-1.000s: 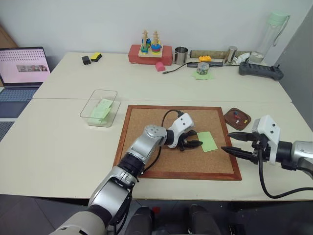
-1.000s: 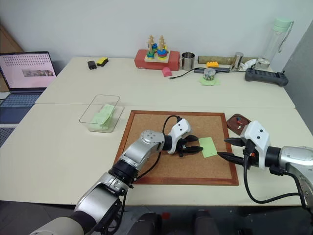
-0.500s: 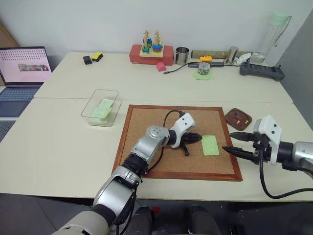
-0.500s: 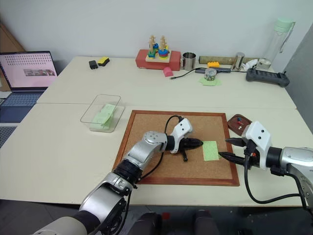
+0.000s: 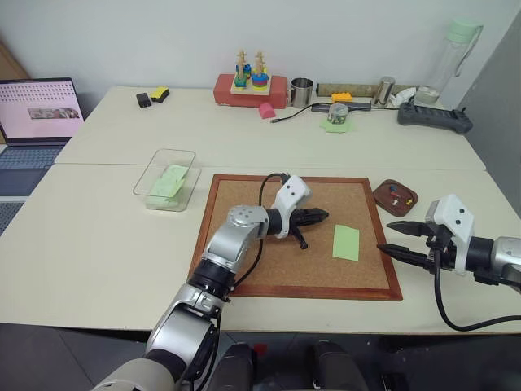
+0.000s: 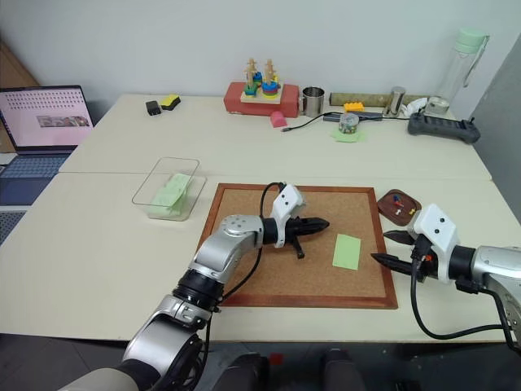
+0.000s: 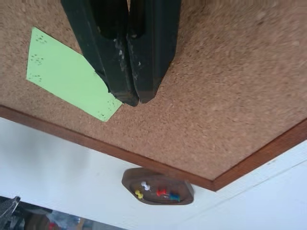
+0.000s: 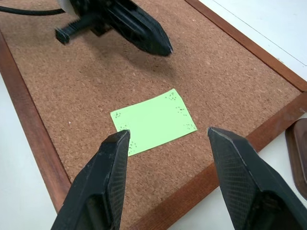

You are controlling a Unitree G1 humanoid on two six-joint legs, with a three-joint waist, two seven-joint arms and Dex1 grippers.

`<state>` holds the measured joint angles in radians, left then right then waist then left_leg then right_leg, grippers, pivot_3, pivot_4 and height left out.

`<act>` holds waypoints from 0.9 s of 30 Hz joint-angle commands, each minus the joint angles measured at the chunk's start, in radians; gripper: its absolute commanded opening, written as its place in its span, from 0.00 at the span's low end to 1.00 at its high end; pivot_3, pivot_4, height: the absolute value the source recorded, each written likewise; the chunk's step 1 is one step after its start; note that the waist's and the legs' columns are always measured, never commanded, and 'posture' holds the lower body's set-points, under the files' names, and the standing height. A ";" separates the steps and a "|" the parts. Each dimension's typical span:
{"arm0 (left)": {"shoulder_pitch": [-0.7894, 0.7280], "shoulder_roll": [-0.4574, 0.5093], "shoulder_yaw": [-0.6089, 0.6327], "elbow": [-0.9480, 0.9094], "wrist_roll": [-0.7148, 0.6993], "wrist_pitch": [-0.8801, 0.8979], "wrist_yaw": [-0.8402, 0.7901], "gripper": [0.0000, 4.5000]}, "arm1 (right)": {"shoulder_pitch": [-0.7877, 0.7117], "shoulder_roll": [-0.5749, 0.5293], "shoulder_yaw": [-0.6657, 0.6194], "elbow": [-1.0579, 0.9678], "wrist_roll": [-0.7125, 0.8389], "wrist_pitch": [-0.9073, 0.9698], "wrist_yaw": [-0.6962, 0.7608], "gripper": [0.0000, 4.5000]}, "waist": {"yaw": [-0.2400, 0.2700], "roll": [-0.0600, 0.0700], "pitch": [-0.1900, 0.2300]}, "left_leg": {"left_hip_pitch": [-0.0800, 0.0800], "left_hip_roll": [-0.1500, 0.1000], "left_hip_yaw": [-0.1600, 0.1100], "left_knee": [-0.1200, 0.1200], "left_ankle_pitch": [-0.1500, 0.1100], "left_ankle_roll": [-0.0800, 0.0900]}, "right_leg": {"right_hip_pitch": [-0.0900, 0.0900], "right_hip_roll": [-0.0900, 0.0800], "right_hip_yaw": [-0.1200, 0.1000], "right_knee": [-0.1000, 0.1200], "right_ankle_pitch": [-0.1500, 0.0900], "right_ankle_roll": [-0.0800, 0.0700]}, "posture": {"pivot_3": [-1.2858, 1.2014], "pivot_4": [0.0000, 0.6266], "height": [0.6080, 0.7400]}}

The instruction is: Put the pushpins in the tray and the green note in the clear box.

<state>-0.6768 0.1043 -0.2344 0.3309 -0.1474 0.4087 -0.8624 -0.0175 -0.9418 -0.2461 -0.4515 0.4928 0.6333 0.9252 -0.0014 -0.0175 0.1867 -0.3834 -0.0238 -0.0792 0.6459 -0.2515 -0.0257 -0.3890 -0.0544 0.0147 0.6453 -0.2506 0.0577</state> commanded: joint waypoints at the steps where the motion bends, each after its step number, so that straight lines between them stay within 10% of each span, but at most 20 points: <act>1: 0.012 0.003 0.017 -0.080 -0.045 0.032 -0.009 0.01 | -0.021 -0.010 -0.009 0.004 -0.006 -0.027 0.008 0.59 | 0.000 0.000 0.000 | 0.000 0.000 0.000 0.000 0.000 0.000 | 0.000 0.000 0.000 0.000 0.000 0.000 | 0.52 0.24 1.00; 20: -0.070 -0.075 -0.075 0.147 0.017 -0.059 -0.005 0.76 | 0.073 -0.041 -0.050 -0.039 -0.001 -0.012 0.023 0.59 | 0.002 0.000 0.000 | 0.000 -0.001 0.000 0.000 0.000 0.000 | 0.000 0.000 0.000 0.000 0.000 0.000 | 0.52 0.24 1.00; 27: -0.113 -0.095 -0.093 0.302 0.057 -0.163 -0.049 0.76 | 0.110 -0.038 -0.084 -0.074 0.013 0.010 0.014 0.59 | 0.001 0.000 0.000 | 0.000 -0.002 0.000 0.000 0.000 0.000 | 0.000 0.000 0.000 0.000 0.000 0.000 | 0.52 0.24 1.00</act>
<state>-0.7674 0.0183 -0.3105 0.5994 -0.1065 0.2794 -0.8826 0.0870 -0.9716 -0.2923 -0.4846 0.4935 0.6396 0.9490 -0.0001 -0.0178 0.1868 -0.3834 -0.0254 -0.0789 0.6461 -0.2515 -0.0257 -0.3888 -0.0542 0.0144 0.6452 -0.2506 0.0578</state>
